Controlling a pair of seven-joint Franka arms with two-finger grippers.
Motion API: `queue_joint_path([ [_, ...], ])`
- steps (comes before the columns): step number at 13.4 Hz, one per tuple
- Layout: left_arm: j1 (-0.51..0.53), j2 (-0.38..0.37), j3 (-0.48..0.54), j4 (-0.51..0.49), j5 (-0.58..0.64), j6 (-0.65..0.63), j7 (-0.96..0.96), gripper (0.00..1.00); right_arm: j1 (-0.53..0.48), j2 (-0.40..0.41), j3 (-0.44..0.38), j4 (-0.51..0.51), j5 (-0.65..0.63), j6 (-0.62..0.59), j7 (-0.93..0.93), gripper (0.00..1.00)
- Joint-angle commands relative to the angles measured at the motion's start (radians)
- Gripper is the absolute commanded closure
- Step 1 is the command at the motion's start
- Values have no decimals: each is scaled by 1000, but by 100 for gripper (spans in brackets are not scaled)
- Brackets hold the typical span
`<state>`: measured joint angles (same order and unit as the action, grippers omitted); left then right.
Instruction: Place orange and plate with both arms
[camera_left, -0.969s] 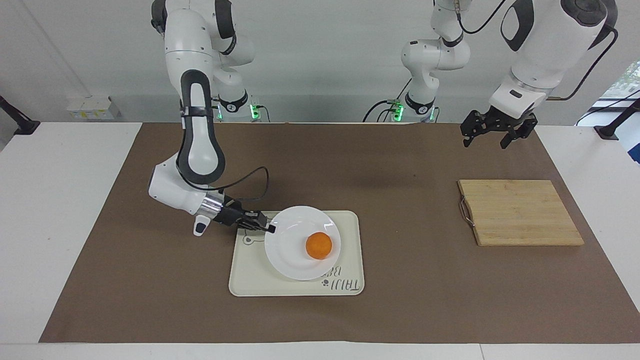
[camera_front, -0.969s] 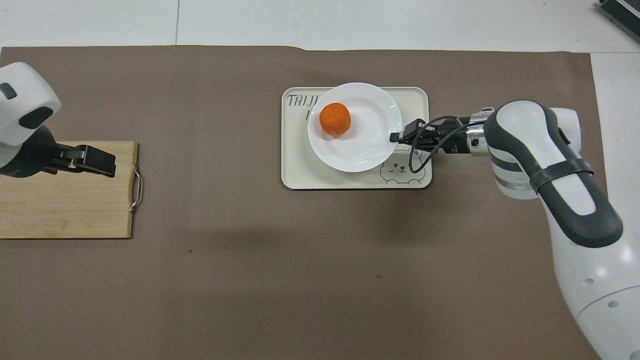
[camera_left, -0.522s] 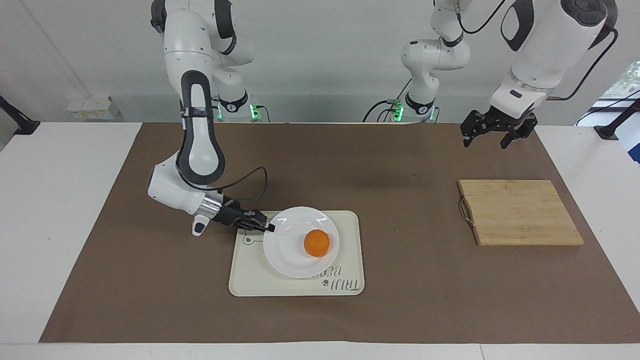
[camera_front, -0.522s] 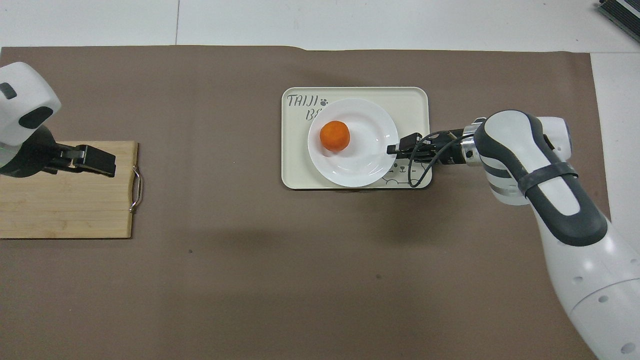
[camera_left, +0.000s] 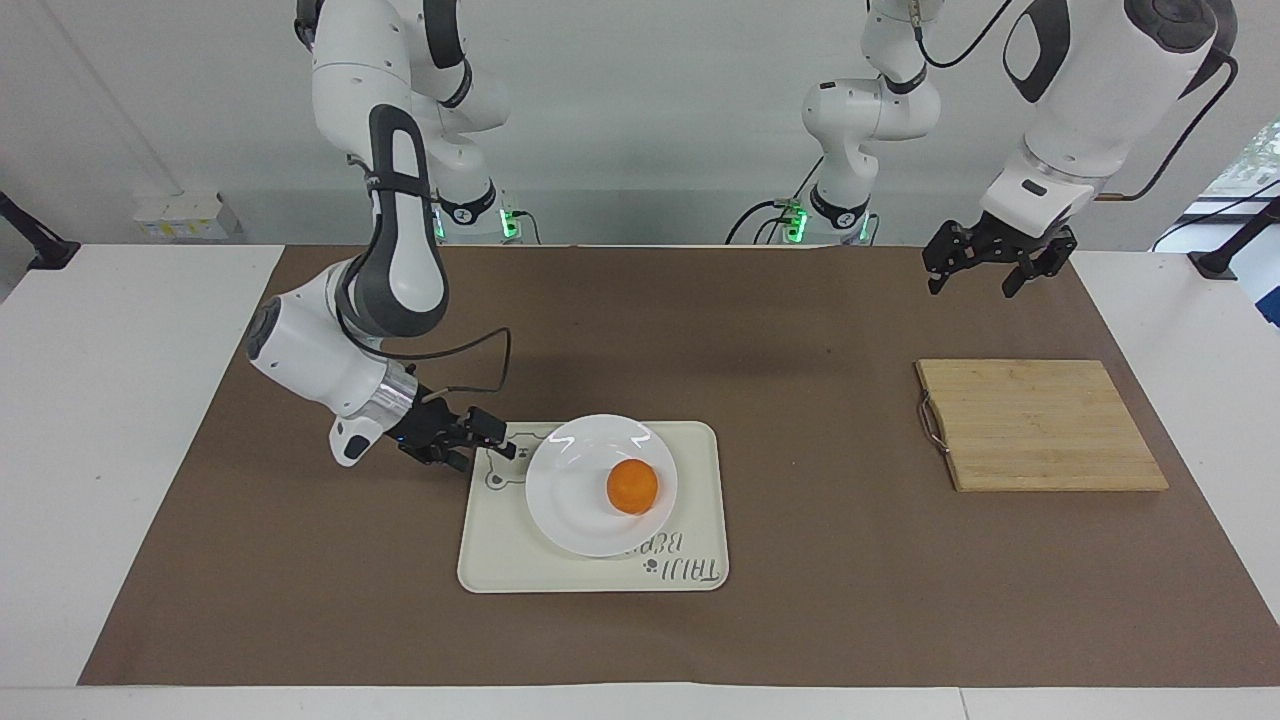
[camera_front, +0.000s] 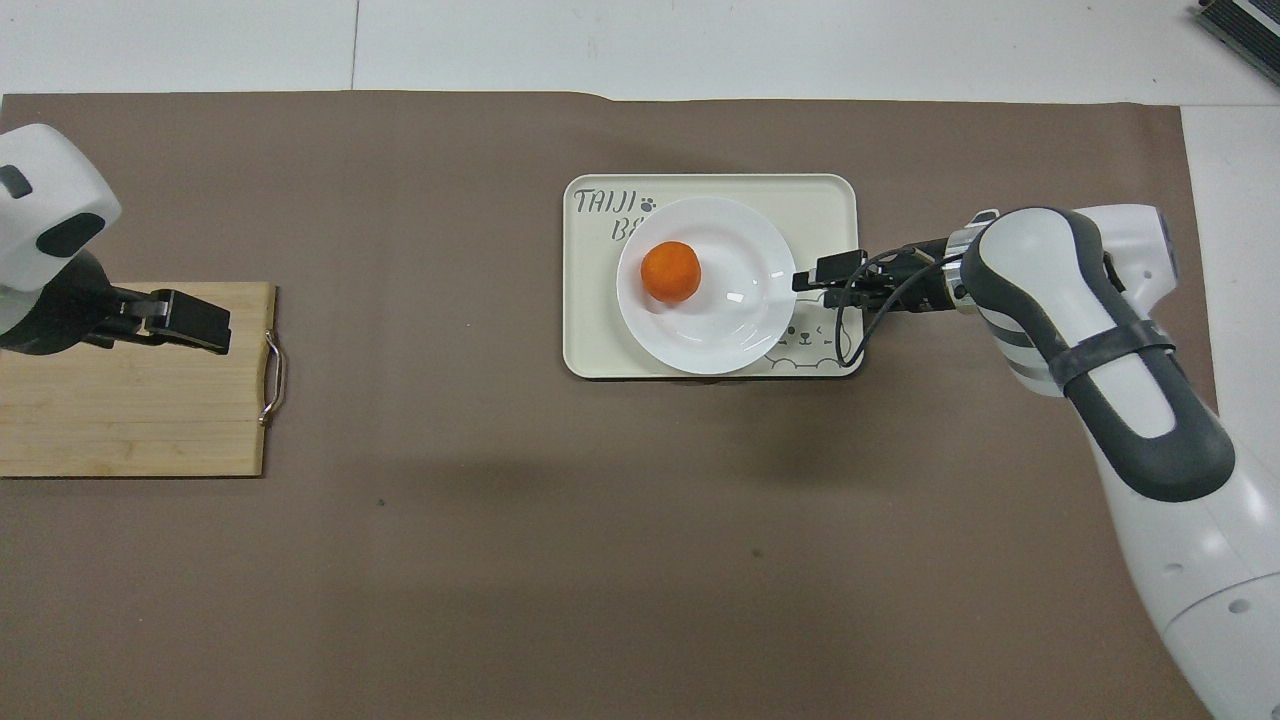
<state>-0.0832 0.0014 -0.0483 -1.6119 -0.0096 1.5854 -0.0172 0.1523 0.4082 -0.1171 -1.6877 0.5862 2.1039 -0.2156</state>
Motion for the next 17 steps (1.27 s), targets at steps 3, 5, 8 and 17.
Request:
queue_joint_path([
  [3, 11, -21, -5, -19, 8, 8, 2, 0, 7, -144, 8, 3, -265, -44, 211, 0],
  [5, 10, -21, -5, -19, 7, 8, 2, 0, 6, -190, 0, 6, -354, -114, 223, 0],
  [8, 11, -21, -5, -19, 7, 8, 2, 0, -23, -301, -10, 5, -387, -263, 310, 0],
  [17, 10, -21, -5, -19, 7, 8, 2, 0, -73, -436, -23, 169, -560, -592, 297, 0],
])
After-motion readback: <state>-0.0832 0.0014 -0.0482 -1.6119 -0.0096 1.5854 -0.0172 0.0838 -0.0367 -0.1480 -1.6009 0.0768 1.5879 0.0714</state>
